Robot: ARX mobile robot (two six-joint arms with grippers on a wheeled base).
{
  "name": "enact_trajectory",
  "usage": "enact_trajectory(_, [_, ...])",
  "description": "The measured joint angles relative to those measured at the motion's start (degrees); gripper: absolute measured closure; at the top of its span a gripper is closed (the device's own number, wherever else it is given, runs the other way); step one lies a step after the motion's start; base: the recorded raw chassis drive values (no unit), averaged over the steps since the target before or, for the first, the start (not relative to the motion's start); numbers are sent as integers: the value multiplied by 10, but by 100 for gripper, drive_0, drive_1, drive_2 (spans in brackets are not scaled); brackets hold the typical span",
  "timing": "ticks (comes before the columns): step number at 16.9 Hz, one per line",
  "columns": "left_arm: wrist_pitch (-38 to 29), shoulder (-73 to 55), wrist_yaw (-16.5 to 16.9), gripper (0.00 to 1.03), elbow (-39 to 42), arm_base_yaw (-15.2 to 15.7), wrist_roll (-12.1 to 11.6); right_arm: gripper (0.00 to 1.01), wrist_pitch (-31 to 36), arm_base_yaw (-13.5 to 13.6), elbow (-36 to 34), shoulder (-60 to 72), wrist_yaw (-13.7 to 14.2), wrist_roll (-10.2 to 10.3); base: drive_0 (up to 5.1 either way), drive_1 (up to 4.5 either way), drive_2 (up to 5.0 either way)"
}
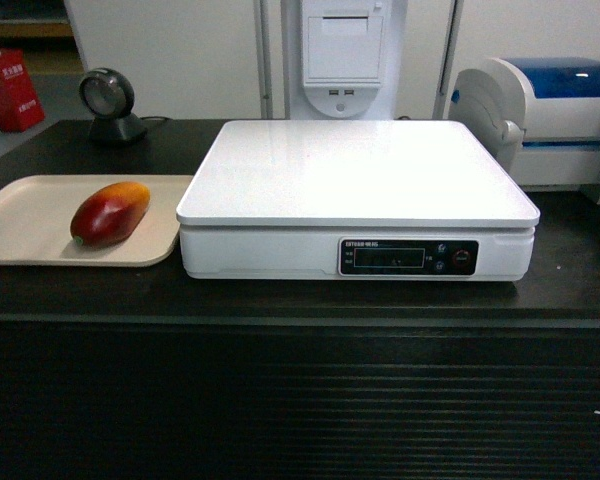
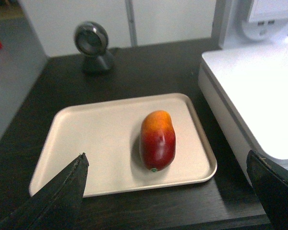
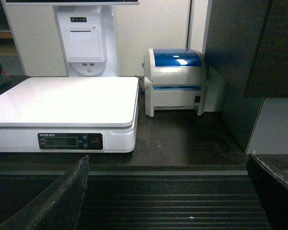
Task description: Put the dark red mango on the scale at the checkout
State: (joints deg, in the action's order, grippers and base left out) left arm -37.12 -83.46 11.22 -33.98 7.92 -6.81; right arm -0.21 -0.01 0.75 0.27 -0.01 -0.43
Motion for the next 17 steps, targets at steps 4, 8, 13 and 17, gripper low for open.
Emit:
enact_trajectory(4, [143,-275,85,5,-262,7,-30,3,0,0,0,0,0,0,0,0,0])
enact_trajectory(8, [284,-421,132,5,-478,-14,-85,3,0,0,0,0,0,0,0,0,0])
enact_trajectory(13, [370,-521,92,5,-635,-22,-104,3,0,0,0,0,0,0,0,0,0])
enact_trajectory(17, [389,-539,73,5,-666,-19,-105,3,0,0,0,0,0,0,0,0,0])
